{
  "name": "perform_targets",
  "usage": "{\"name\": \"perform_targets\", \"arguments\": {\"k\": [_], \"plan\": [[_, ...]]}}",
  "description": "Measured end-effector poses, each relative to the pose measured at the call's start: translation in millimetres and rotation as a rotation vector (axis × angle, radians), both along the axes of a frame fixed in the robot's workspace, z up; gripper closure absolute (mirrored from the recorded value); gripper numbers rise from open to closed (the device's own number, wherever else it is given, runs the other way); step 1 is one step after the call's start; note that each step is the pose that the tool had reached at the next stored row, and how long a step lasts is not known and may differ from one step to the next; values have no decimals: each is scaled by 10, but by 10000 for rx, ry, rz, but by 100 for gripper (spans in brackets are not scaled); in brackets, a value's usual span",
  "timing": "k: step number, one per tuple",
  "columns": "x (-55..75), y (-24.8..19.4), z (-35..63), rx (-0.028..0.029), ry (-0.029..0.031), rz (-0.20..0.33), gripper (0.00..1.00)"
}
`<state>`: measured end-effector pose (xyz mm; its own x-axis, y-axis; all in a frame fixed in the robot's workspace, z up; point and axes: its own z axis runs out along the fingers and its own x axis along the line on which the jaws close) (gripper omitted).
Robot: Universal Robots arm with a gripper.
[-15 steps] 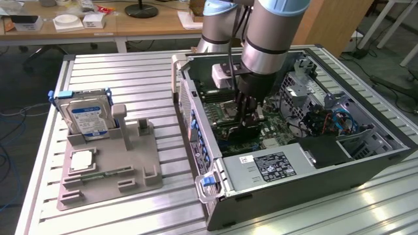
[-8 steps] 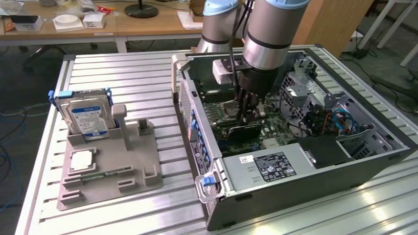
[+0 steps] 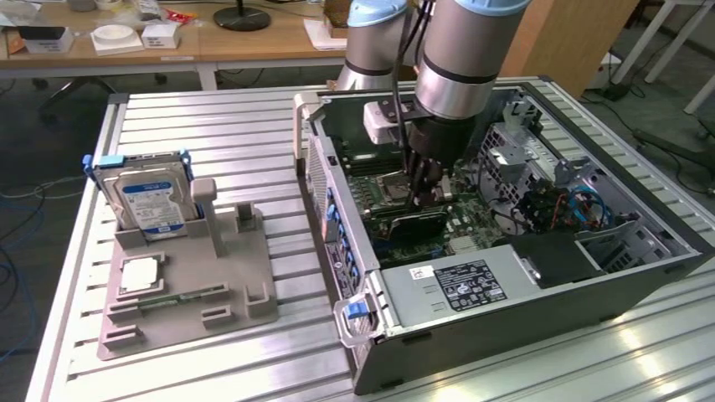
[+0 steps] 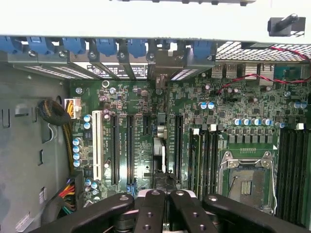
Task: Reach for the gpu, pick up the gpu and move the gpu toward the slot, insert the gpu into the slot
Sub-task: 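Insert the gpu into the slot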
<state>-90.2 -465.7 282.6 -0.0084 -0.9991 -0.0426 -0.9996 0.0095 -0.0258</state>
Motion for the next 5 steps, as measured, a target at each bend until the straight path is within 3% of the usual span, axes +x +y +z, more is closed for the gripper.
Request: {"name": "perform_targets", "arguments": {"k": [5], "plan": [[0, 0, 0, 0, 0, -1, 90]]}}
